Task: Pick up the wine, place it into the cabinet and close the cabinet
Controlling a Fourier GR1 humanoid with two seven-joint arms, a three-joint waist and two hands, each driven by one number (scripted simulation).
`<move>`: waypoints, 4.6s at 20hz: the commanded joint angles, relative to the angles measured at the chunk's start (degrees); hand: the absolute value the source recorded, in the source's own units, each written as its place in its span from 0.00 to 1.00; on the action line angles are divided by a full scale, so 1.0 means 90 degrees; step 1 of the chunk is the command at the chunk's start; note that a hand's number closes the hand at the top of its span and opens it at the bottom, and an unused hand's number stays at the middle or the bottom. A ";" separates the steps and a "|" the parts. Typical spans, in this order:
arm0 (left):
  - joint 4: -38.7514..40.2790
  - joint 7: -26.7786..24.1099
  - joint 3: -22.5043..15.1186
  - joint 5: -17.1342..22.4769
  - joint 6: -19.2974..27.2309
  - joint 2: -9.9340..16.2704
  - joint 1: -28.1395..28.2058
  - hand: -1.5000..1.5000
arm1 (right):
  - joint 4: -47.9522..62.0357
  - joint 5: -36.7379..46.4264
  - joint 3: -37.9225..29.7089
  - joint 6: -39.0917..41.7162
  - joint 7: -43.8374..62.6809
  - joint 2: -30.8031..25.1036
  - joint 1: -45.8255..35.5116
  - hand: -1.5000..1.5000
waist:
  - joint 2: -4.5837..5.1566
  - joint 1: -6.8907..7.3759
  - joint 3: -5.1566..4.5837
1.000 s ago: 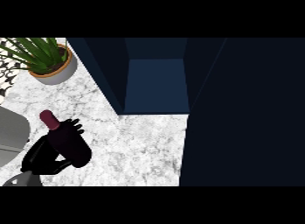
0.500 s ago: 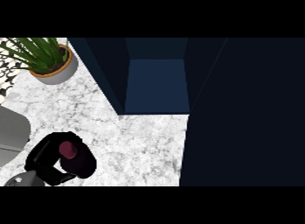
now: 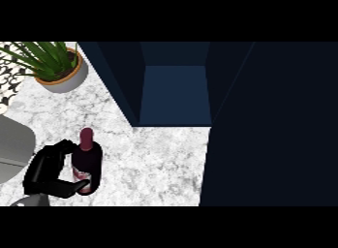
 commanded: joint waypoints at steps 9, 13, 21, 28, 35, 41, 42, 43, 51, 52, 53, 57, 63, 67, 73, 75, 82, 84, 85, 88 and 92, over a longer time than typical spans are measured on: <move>-0.2195 -0.0136 -0.0152 0.0288 0.0752 -0.0689 0.0749 1.00 | -0.0545 -0.0209 0.0210 0.0094 0.0042 0.0171 0.0441 0.00 | -0.0006 0.0044 0.0004; -0.3148 0.0798 -0.0437 0.0482 0.0823 -0.0811 0.0870 1.00 | -0.0845 -0.0904 -0.0302 0.0278 0.0229 -0.0063 0.0588 0.00 | -0.0003 0.0011 0.0007; -0.5109 0.2521 -0.1663 0.0712 0.1728 -0.0994 0.1197 1.00 | -0.0583 -0.0770 -0.0335 0.0375 -0.0214 0.0046 0.0747 0.00 | -0.0003 0.0012 0.0008; -0.5422 0.3558 -0.2504 0.0757 0.2536 -0.0997 0.0494 1.00 | -0.0800 -0.0500 0.0163 0.0134 0.0301 0.0225 0.0478 0.00 | 0.0003 -0.0008 0.0001; -0.5244 0.3733 -0.3656 0.0699 0.4127 -0.0998 -0.0458 1.00 | -0.0806 -0.0517 -0.0028 0.0231 0.0035 0.0240 0.0741 0.00 | 0.0011 -0.0048 0.0002; -0.5123 0.4198 -0.4724 0.0575 0.5689 -0.0998 -0.1400 1.00 | -0.0386 -0.0508 -0.0096 0.0202 0.0036 0.0211 0.0231 0.00 | 0.0014 -0.0049 0.0002; -0.4860 0.4270 -0.4387 0.0691 0.5697 -0.0998 -0.1698 1.00 | -0.0640 -0.0675 -0.0215 0.0309 -0.0036 0.0175 0.0554 0.00 | 0.0016 -0.0067 0.0003; -0.5183 0.4580 -0.4811 0.0420 0.6070 -0.0998 -0.1754 1.00 | -0.0266 -0.0754 -0.0315 0.0430 -0.0304 0.0171 0.0570 0.00 | 0.0012 -0.0046 0.0006; -0.4347 0.4708 -0.4739 0.0421 0.6915 -0.0998 -0.2837 1.00 | -0.0599 -0.0586 -0.0292 0.0369 -0.0002 0.0164 0.0535 0.00 | 0.0013 -0.0055 0.0002; -0.3996 0.4254 -0.4479 0.0479 0.6608 -0.0998 -0.2728 1.00 | -0.0897 -0.0917 -0.0314 0.0385 0.0290 0.0110 0.0557 0.00 | 0.0016 -0.0079 0.0001; -0.3928 0.4378 -0.4586 0.0400 0.6770 -0.0998 -0.2867 1.00 | -0.0582 -0.0822 -0.0311 0.0321 0.0169 0.0165 0.0302 0.00 | 0.0018 -0.0056 0.0001; -0.3680 0.4373 -0.4395 0.0273 0.6692 -0.0998 -0.3154 1.00 | -0.0716 -0.0776 -0.0305 0.0447 0.0040 0.0224 0.0617 0.00 | 0.0010 -0.0049 0.0003; -0.3078 0.3255 -0.5002 0.0866 0.7299 -0.0998 -0.2903 1.00 | -0.0867 -0.0947 -0.0466 0.0391 0.0381 0.0071 0.0367 0.00 | 0.0018 -0.0090 0.0001; -0.2847 0.2932 -0.4865 0.1371 0.7301 -0.0998 -0.2892 1.00 | -0.0644 -0.1133 -0.0736 0.0447 0.0314 -0.0050 0.0058 0.00 | 0.0026 -0.0084 0.0000; -0.1995 0.2122 -0.4602 0.1873 0.6796 -0.0998 -0.2895 1.00 | -0.0517 -0.0964 -0.0690 0.0295 0.0503 -0.0028 -0.0184 0.00 | 0.0036 -0.0081 -0.0003; -0.2307 0.2199 -0.5263 0.1685 0.7425 -0.0998 -0.2659 1.00 | -0.1072 -0.0911 -0.0383 0.0524 0.0329 0.0126 0.0697 0.00 | 0.0009 -0.0100 0.0002; -0.1477 0.1735 -0.5012 0.1353 0.7260 -0.0997 -0.2790 1.00 | -0.0687 -0.0826 -0.0568 0.0291 0.0598 -0.0014 -0.0103 0.00 | 0.0019 -0.0051 -0.0002; -0.1071 0.1392 -0.4946 0.1602 0.7199 -0.0998 -0.2806 1.00 | -0.0891 -0.1005 -0.0531 0.0483 0.0526 -0.0037 0.0269 0.00 | 0.0025 -0.0095 -0.0001; -0.0814 0.1452 -0.4848 0.1637 0.7364 -0.0998 -0.3339 1.00 | -0.0492 -0.0722 -0.0404 0.0435 0.0074 0.0195 0.0340 0.00 | 0.0031 -0.0098 0.0000; -0.0820 0.1255 -0.4745 0.1717 0.7309 -0.0997 -0.3135 1.00 | -0.0867 -0.0862 -0.0563 0.0570 -0.0075 0.0183 0.0835 0.00 | 0.0023 -0.0121 0.0002; -0.0634 0.1091 -0.4322 0.1583 0.6877 -0.0997 -0.2999 1.00 | -0.0827 -0.0302 0.0037 0.0414 0.0002 0.0383 0.0699 0.00 | 0.0016 -0.0057 -0.0001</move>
